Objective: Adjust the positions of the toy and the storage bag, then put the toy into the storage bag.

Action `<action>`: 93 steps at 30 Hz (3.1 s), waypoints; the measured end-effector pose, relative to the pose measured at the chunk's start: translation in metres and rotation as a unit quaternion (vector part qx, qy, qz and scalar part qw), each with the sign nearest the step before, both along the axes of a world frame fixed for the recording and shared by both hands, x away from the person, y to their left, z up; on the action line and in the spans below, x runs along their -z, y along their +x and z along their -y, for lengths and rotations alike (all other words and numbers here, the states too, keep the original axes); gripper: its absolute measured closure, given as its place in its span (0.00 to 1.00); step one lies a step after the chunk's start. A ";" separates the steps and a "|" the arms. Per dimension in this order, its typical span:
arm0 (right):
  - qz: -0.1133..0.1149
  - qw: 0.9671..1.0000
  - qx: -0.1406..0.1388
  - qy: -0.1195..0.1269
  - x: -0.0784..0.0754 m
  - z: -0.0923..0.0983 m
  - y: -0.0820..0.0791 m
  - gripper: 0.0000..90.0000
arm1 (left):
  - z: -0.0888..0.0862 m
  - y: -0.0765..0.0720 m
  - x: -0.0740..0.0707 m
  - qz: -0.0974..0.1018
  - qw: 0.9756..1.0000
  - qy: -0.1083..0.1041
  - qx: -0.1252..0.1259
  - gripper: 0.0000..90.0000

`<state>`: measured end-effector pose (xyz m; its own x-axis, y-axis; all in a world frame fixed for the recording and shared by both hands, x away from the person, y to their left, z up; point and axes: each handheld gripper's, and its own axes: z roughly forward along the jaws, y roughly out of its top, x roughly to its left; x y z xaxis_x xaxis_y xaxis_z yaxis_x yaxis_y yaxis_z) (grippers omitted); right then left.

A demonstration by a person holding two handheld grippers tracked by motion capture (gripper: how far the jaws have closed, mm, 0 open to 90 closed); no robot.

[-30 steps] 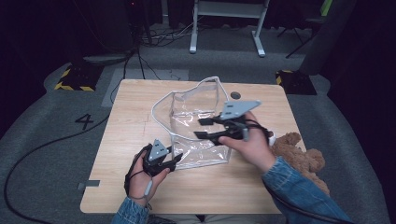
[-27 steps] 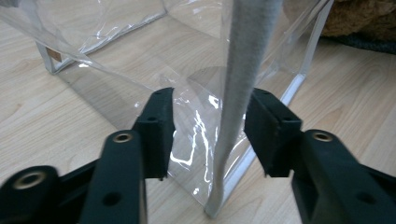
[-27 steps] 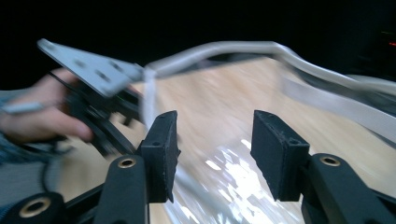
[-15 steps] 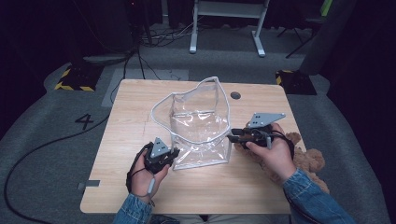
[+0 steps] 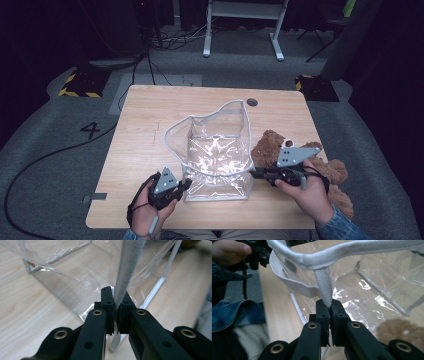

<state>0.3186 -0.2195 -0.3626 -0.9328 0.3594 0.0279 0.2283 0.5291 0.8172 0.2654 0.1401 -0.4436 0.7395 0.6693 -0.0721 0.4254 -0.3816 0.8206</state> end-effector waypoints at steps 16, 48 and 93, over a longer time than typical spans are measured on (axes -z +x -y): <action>-0.010 1.000 -0.003 0.015 0.003 0.036 -0.058 0.96 | 0.020 -0.035 0.002 0.000 0.998 -0.009 0.055 0.91; 0.000 0.991 0.131 0.040 -0.018 0.112 -0.011 0.56 | -0.053 -0.025 -0.012 -0.002 0.999 -0.014 -0.029 0.45; -0.094 0.972 0.123 -0.175 0.055 0.109 0.081 0.34 | -0.064 -0.034 0.009 -0.019 0.997 -0.006 -0.069 0.39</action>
<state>0.3995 -0.3290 -0.4179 -0.8077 0.5891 0.0266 0.5115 0.6775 0.5285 0.2312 0.2043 -0.4531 0.6366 0.7635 -0.1082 0.5049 -0.3067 0.8069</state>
